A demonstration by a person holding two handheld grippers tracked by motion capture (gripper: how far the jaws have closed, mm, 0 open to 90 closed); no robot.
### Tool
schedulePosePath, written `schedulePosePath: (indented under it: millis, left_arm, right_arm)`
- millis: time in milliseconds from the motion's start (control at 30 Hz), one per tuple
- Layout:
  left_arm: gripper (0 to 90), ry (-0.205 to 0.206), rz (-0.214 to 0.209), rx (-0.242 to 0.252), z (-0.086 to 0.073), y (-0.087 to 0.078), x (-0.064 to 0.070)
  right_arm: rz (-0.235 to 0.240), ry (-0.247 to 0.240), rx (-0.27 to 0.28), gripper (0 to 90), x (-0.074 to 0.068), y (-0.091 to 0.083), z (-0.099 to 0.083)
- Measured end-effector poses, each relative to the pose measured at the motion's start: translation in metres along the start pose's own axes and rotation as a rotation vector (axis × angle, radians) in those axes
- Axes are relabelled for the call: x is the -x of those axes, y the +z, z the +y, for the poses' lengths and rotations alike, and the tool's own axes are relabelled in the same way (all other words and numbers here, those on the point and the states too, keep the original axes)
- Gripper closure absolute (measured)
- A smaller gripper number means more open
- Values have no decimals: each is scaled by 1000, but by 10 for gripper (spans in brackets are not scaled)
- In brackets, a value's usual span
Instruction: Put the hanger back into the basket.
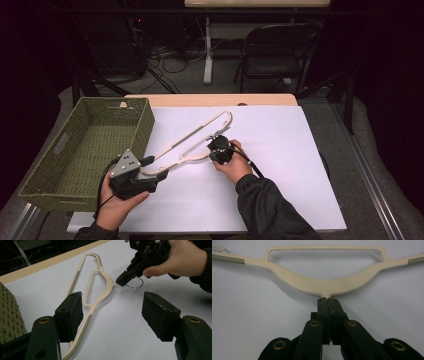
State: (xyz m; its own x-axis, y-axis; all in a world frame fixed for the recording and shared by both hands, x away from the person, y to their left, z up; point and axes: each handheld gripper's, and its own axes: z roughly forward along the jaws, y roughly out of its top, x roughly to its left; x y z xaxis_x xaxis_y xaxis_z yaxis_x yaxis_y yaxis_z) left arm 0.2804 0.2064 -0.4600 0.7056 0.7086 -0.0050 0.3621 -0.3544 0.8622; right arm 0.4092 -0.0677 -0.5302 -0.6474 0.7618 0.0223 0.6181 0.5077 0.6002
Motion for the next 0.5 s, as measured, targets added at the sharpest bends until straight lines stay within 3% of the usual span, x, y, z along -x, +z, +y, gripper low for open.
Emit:
schedulePosePath:
  millis: [67, 100, 167, 267, 367, 500]
  left_arm:
    - [330, 10, 1, -6, 1, 8, 2]
    - [330, 12, 3, -9, 2, 12, 3]
    - [330, 22, 5, -17, 3, 21, 3]
    - [330, 28, 21, -50, 2, 40, 2]
    - [325, 27, 40, -77, 1, 57, 1]
    - [306, 64, 91, -136, -2, 82, -1]
  right_arm:
    - [-7, -1, 21, 894, -1, -2, 3]
    - [-9, -11, -6, 894, -2, -4, 5]
    - [-17, -8, 3, 894, -3, -5, 7]
    - [-2, 5, -27, 894, -1, -7, 8]
    - [0, 7, -34, 894, -1, -6, 8]
    - [2, 11, -47, 894, -1, -8, 10]
